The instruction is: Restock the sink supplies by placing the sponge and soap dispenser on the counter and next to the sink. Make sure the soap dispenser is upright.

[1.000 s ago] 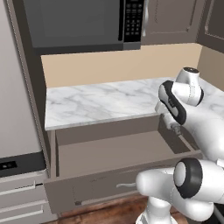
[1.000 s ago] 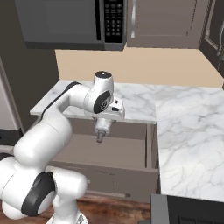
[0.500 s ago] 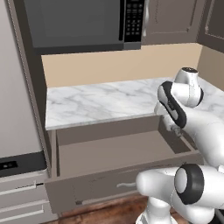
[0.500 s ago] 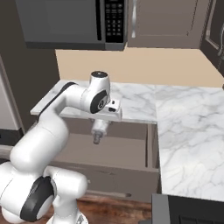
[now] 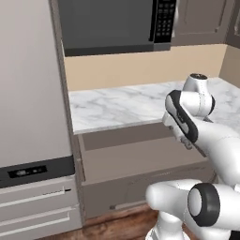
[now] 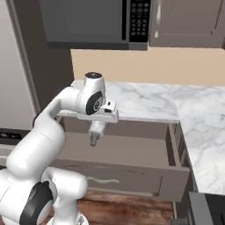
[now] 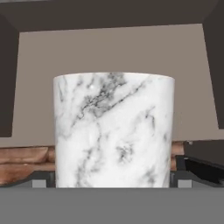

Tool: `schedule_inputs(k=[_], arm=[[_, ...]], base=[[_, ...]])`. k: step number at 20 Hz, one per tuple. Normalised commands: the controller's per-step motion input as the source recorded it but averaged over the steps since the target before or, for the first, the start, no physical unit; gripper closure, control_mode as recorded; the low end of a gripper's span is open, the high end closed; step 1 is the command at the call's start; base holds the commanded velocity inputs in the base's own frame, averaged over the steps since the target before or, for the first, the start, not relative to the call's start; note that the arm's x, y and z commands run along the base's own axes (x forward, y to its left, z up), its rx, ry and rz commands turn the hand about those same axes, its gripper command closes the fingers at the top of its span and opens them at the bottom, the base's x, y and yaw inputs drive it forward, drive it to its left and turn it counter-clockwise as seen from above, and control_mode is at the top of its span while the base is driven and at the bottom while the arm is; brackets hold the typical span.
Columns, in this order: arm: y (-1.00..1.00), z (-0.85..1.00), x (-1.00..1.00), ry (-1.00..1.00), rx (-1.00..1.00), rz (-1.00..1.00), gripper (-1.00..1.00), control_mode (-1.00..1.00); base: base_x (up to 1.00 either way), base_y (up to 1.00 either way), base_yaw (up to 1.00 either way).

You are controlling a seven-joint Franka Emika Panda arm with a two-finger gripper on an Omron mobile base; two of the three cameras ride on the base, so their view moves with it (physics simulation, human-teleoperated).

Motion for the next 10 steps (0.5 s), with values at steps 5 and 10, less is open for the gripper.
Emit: schedule_inputs(k=[5, 10], arm=[[0.00, 0.00, 0.00, 0.00, 0.00, 0.00, 1.00, 1.00], [0.00, 0.00, 0.00, 0.00, 0.00, 0.00, 1.00, 1.00]], base=[[-0.10, 0.35, -0.34], [-0.04, 0.35, -0.52]])
